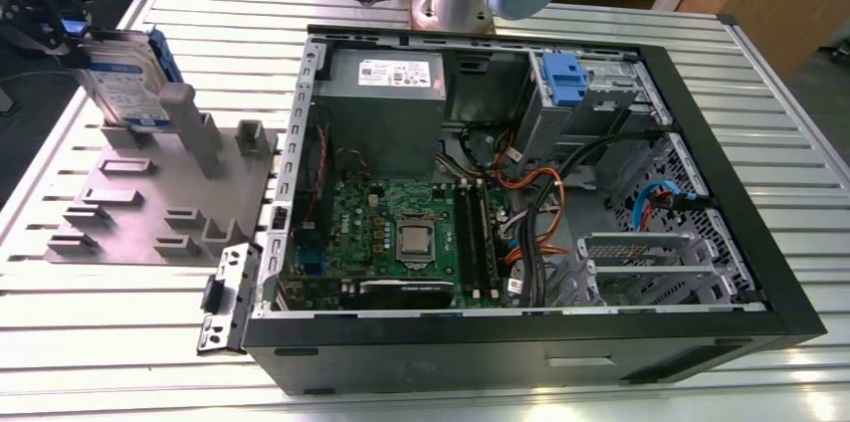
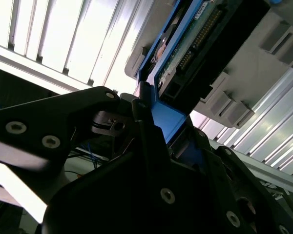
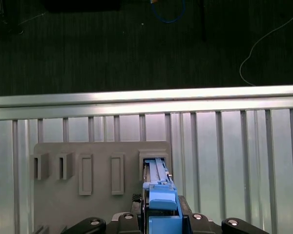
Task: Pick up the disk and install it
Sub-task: 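Pick up the disk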
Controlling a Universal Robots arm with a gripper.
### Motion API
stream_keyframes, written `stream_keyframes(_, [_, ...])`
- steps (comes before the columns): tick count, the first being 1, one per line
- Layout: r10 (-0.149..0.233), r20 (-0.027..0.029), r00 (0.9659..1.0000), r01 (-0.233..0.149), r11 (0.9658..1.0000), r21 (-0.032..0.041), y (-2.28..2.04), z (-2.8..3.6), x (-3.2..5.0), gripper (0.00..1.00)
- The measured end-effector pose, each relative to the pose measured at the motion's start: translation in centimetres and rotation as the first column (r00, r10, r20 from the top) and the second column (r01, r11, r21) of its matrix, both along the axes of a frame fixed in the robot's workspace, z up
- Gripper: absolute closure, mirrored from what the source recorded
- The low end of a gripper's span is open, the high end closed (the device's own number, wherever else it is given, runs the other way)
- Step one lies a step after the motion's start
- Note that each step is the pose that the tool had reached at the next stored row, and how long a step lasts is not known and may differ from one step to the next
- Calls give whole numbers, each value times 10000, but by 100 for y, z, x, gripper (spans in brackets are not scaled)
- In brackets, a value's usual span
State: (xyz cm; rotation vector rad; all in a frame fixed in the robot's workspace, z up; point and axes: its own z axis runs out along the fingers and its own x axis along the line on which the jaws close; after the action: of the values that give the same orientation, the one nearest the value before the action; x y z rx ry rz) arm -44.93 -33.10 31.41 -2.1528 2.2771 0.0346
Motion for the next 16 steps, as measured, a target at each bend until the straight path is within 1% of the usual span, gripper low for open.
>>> stream_keyframes(16, [0,0,10000,0,10000,0,0,41,0,63])
